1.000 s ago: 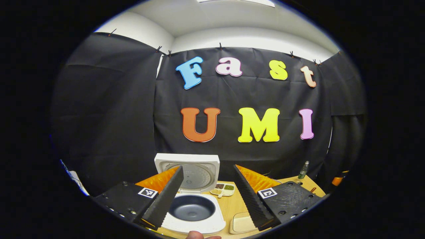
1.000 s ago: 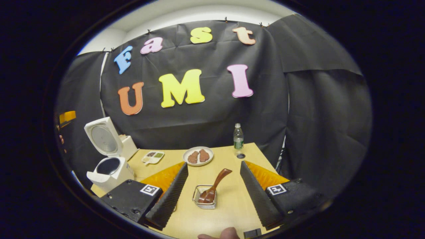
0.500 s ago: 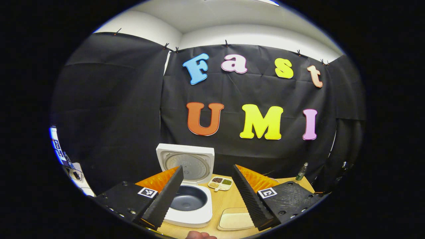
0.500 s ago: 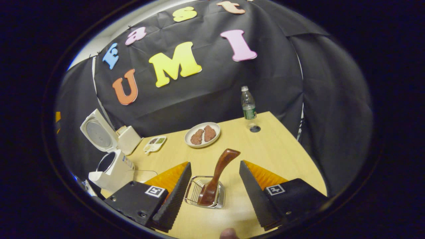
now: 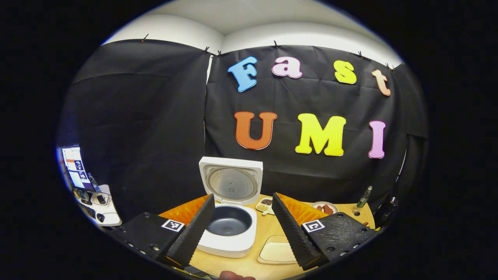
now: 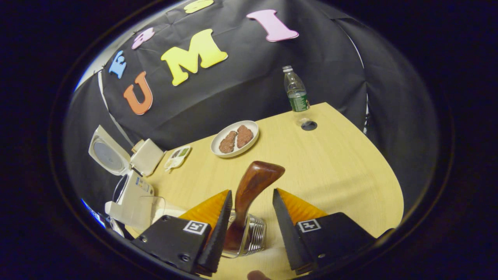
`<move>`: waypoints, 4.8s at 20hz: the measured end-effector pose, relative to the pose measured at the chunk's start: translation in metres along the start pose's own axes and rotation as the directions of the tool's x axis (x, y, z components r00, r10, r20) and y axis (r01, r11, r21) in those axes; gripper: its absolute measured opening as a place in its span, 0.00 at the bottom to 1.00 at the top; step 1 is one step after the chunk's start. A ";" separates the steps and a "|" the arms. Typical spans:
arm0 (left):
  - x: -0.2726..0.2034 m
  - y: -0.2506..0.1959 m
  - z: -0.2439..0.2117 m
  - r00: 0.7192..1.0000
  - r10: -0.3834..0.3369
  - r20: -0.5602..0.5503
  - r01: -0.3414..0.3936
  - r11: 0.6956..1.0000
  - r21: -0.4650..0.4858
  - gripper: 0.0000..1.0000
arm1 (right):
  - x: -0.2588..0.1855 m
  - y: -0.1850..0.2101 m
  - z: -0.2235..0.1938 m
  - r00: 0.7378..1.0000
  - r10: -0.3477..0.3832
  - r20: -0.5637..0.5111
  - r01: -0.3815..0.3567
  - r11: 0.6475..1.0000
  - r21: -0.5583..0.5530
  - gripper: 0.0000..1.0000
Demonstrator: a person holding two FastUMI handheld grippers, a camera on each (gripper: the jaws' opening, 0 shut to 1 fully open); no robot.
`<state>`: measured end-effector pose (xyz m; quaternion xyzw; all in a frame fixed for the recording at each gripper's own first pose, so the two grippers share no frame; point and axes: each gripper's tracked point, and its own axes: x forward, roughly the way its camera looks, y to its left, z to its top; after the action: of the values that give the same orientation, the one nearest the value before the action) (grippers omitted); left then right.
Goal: Close the left gripper, press the button to open the rice cooker; take a wooden spoon from the chopstick holder with the right hand, scoop a spoonful of rice and pour it into the rice cooker, then put the wooden spoon back into the chopstick holder.
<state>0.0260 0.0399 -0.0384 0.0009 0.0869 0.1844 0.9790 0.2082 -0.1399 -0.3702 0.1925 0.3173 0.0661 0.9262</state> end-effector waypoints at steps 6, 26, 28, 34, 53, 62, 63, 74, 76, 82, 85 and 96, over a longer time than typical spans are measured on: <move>-0.009 0.003 -0.002 1.000 0.012 -0.006 -0.012 1.000 0.002 0.94 | -0.008 0.014 0.001 0.999 0.053 -0.003 -0.053 0.999 -0.006 0.40; 0.027 0.092 0.002 0.986 -0.155 0.066 0.156 0.988 0.001 0.94 | -0.122 0.125 0.057 0.963 -0.088 0.256 0.146 0.965 -0.217 0.13; 0.035 0.109 0.003 0.981 -0.178 0.074 0.177 0.984 0.020 0.94 | -0.129 0.157 0.052 0.960 -0.080 0.267 0.148 0.959 -0.243 0.13; 0.045 0.154 -0.003 0.974 -0.216 0.071 0.216 0.976 0.000 0.94 | -0.105 0.252 0.009 0.969 -0.002 0.248 0.088 0.937 -0.339 0.13; 0.041 0.233 -0.053 0.983 -0.179 -0.035 0.179 0.984 -0.017 0.94 | -0.004 0.284 -0.099 0.988 -0.061 0.141 0.099 0.953 -0.286 0.13; 0.027 0.245 -0.050 0.988 -0.150 -0.043 0.149 0.989 -0.026 0.94 | 0.008 0.313 -0.108 0.992 0.097 0.074 -0.098 0.995 0.003 0.13; 0.025 0.245 -0.049 0.988 -0.148 -0.044 0.147 0.989 -0.021 0.94 | 0.008 0.309 -0.107 0.991 0.110 0.073 -0.116 0.991 0.073 0.13; 0.027 0.214 -0.037 0.983 -0.176 -0.044 0.176 0.984 -0.012 0.94 | 0.002 0.240 -0.109 0.972 0.196 0.132 -0.236 0.762 0.603 0.13; 0.029 0.208 -0.035 0.981 -0.186 -0.047 0.185 0.982 -0.021 0.94 | -0.007 0.229 -0.105 0.969 0.192 0.154 -0.246 0.741 0.625 0.13; 0.029 0.194 -0.034 0.976 -0.215 -0.031 0.215 0.976 -0.019 0.94 | -0.047 0.231 -0.059 0.940 0.226 0.254 -0.339 0.678 0.653 0.13; 0.029 0.191 -0.032 0.974 -0.225 -0.014 0.225 0.974 -0.025 0.94 | -0.066 0.260 -0.026 0.916 0.265 0.302 -0.401 0.644 0.651 0.13; 0.005 0.230 -0.037 0.979 -0.205 0.020 0.205 0.979 -0.003 0.94 | -0.027 0.443 0.022 0.843 0.462 0.277 -0.534 0.649 0.543 0.12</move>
<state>-0.0590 0.2546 -0.0683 -0.0086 0.0763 0.0828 0.9936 0.2005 0.2530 -0.1624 0.5586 0.2027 0.2028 0.7783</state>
